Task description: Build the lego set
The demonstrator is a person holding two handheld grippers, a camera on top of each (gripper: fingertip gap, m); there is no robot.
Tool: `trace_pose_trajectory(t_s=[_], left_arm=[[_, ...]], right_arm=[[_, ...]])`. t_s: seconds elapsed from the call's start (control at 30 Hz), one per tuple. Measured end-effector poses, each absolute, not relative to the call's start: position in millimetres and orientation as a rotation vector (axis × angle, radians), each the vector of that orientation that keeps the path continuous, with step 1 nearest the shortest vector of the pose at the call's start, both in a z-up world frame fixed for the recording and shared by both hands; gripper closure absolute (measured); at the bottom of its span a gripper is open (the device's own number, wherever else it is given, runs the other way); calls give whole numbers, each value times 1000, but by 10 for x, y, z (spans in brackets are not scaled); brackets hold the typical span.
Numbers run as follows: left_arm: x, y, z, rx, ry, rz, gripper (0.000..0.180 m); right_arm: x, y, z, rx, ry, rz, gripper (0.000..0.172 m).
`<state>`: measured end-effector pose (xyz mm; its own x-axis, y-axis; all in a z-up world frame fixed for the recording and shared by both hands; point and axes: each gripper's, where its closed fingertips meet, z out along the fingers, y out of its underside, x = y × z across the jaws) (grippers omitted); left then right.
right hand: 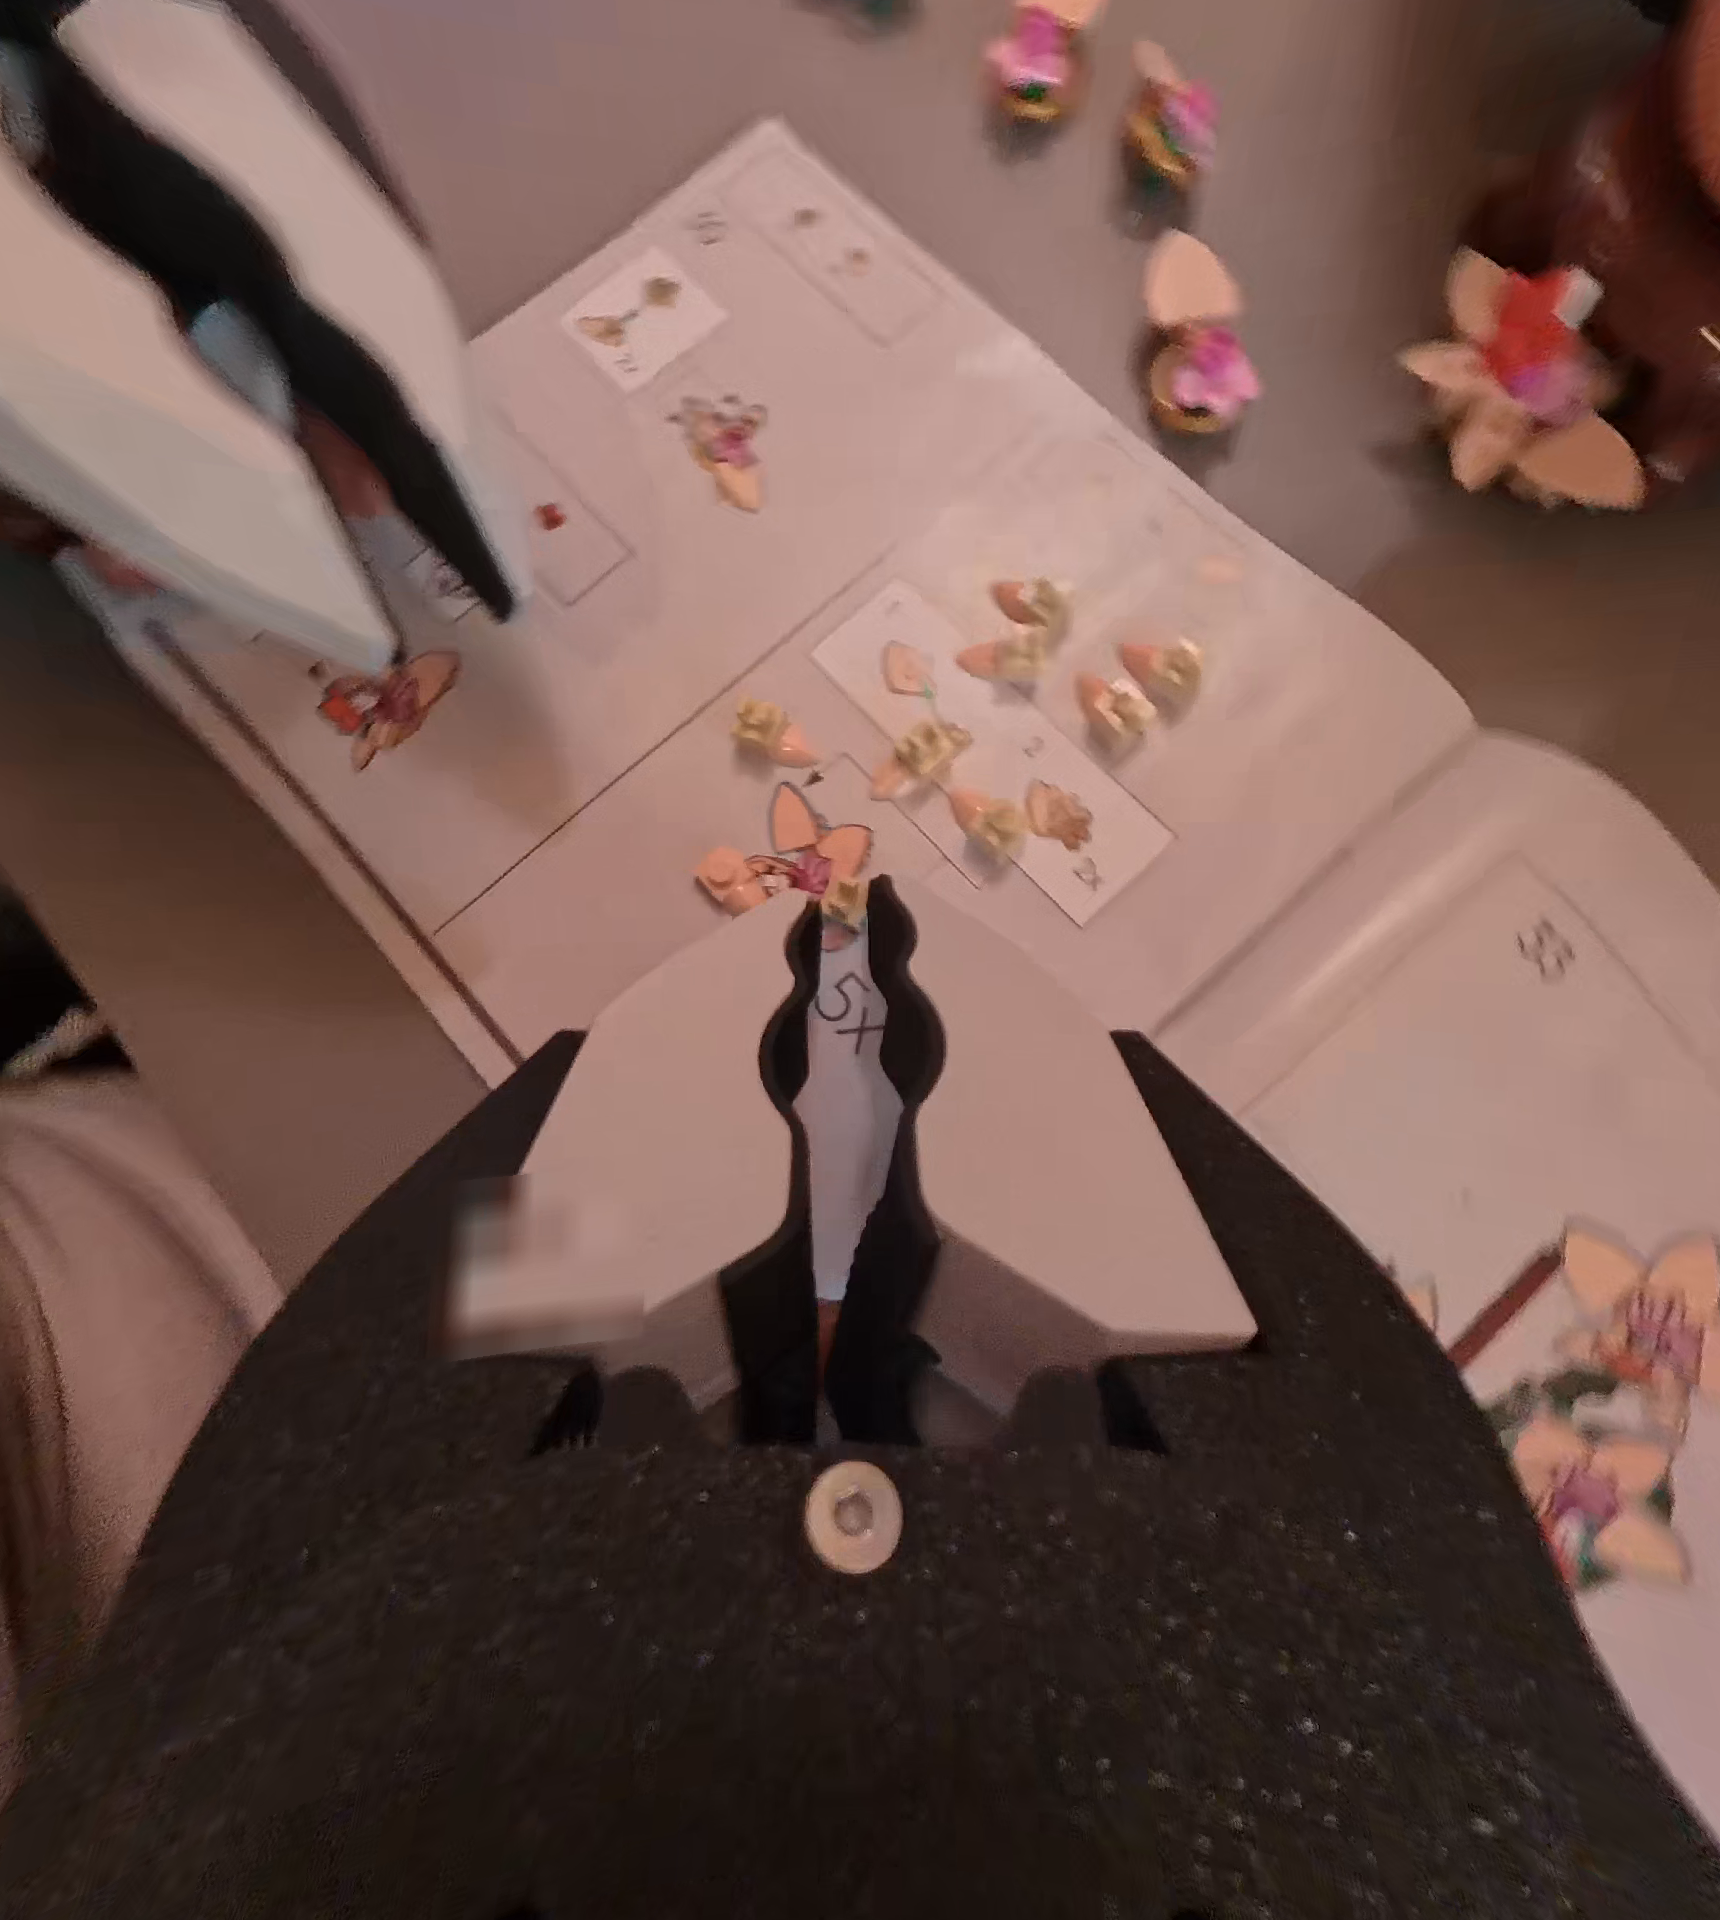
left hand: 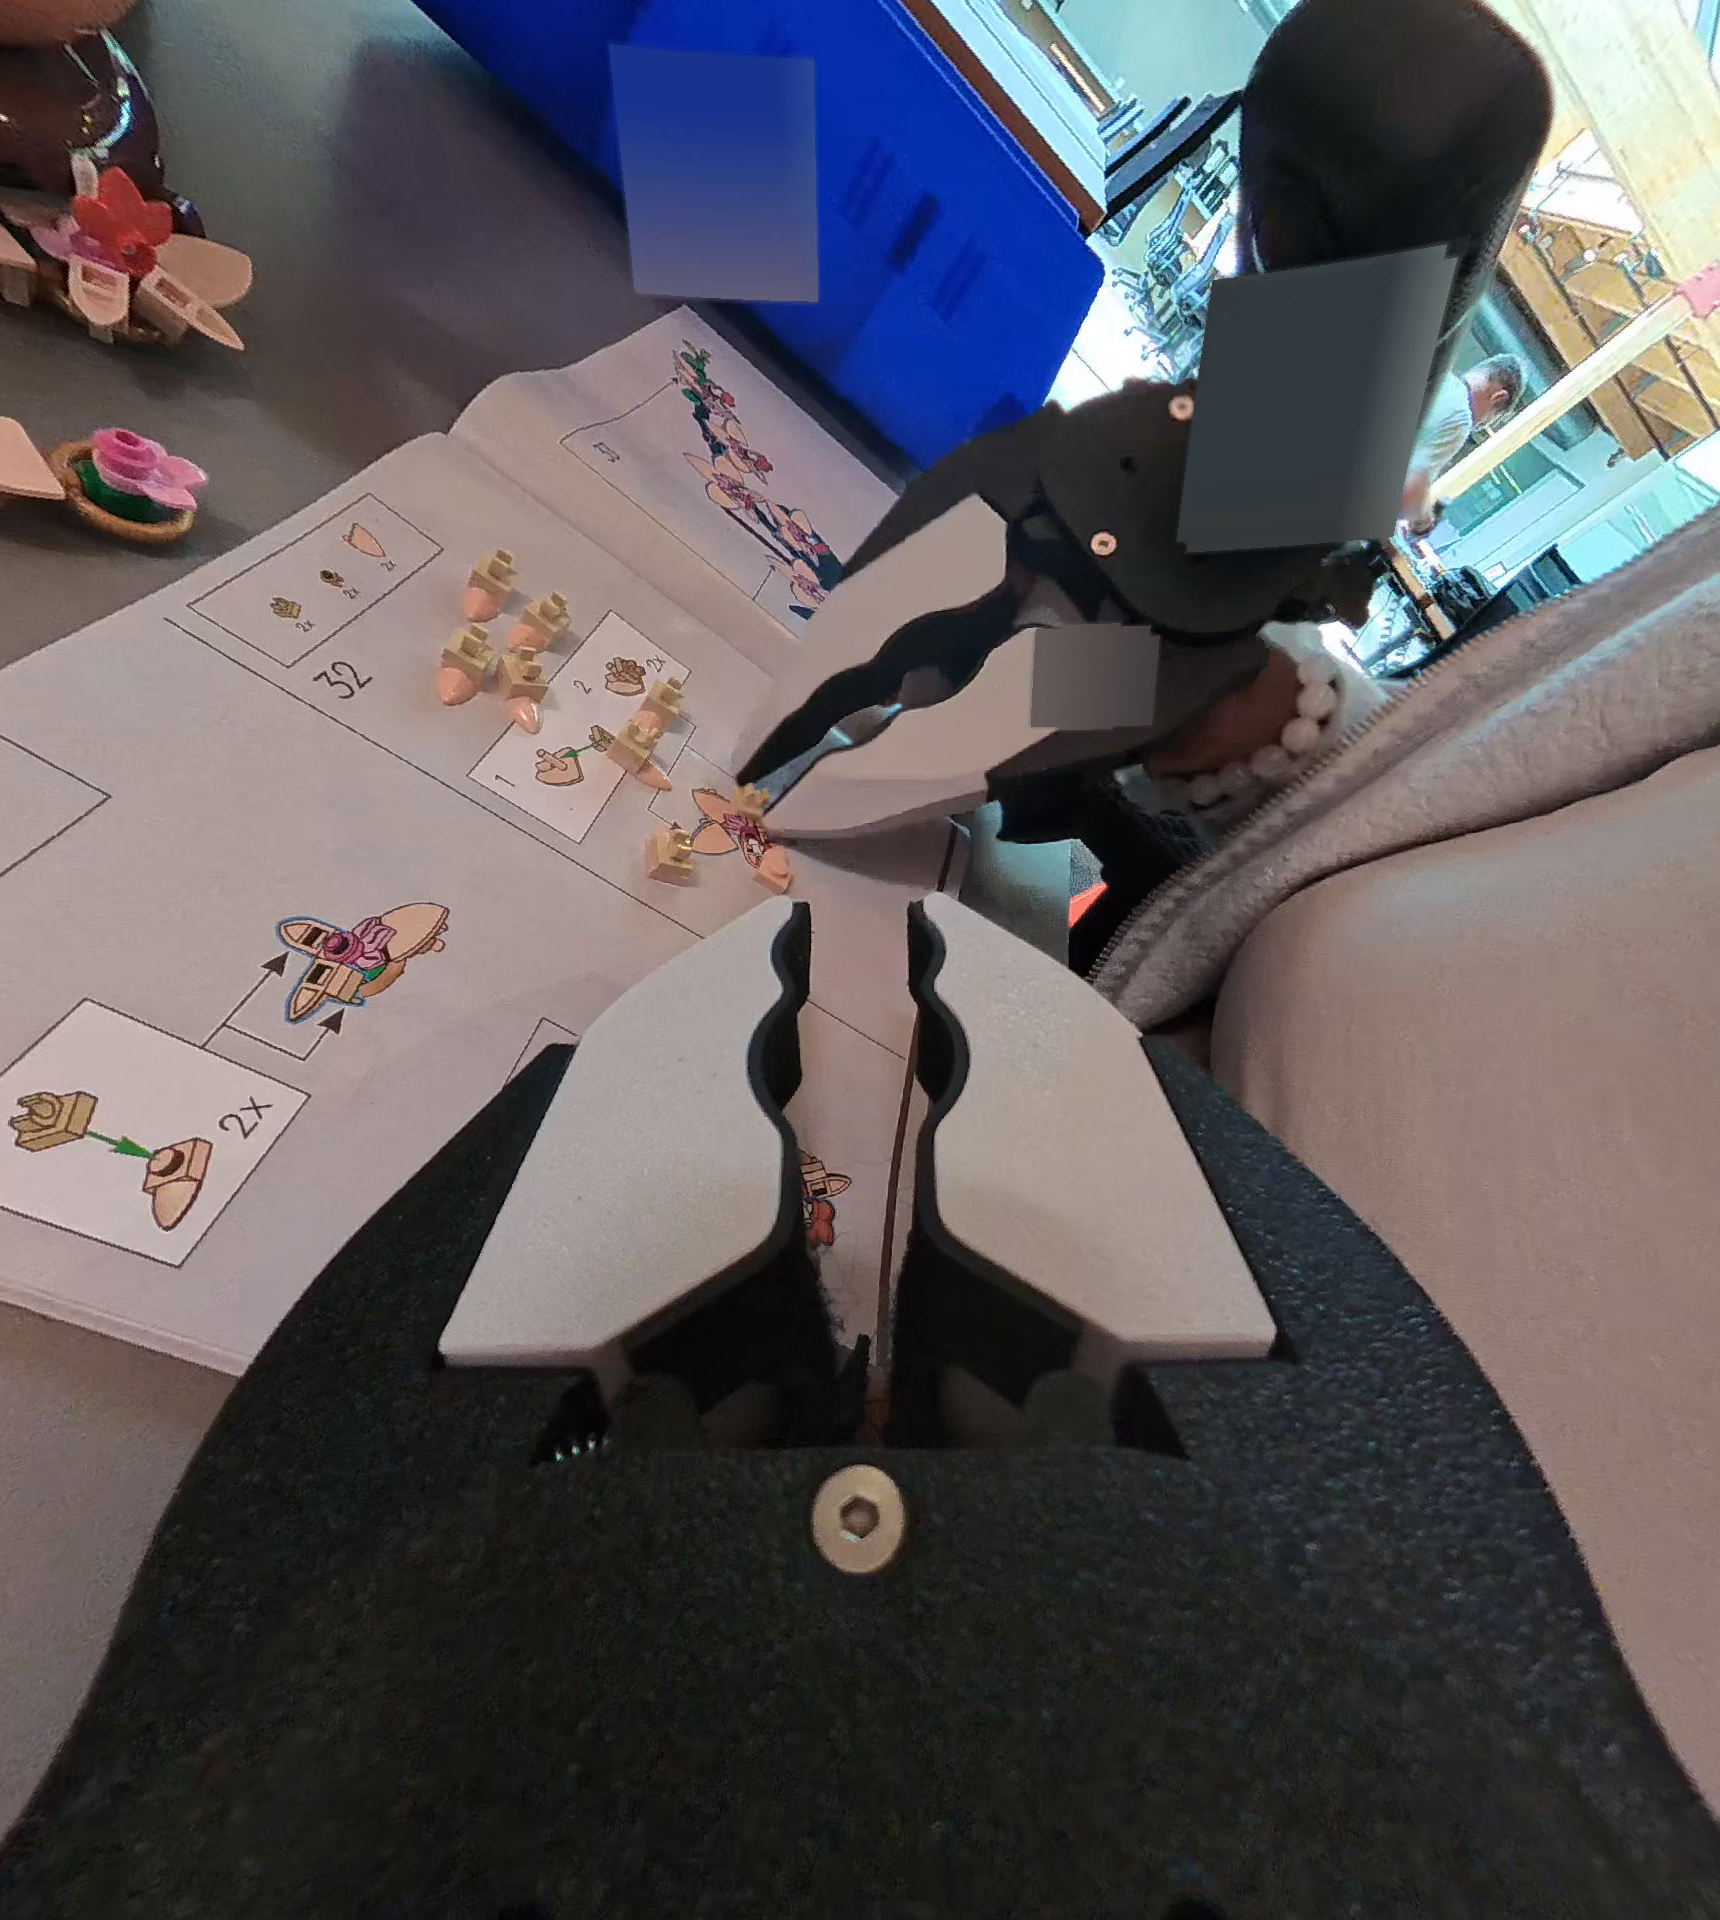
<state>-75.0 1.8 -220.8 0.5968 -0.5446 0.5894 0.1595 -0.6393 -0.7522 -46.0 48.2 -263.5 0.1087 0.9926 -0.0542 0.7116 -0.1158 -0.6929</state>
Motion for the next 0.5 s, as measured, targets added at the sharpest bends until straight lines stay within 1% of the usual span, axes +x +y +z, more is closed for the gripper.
trace_pose_trajectory(t_s=[0.13, 0.23, 0.37, 0.5], left_arm=[[-750, 20, -2207, -2005, 303, -1090, 163], [-747, 22, -2218, -2012, 302, -1089, 163], [-745, 23, -2227, -2020, 302, -1087, 163], [-745, 24, -2226, -2019, 301, -1089, 163]], right_arm=[[-472, 402, -2631, -1555, -2053, 805, 165], [-467, 377, -2629, -1333, -2247, 868, 165], [-471, 363, -2631, -1228, -2361, 948, 167], [-473, 352, -2561, -1178, -2344, 1036, 168]])
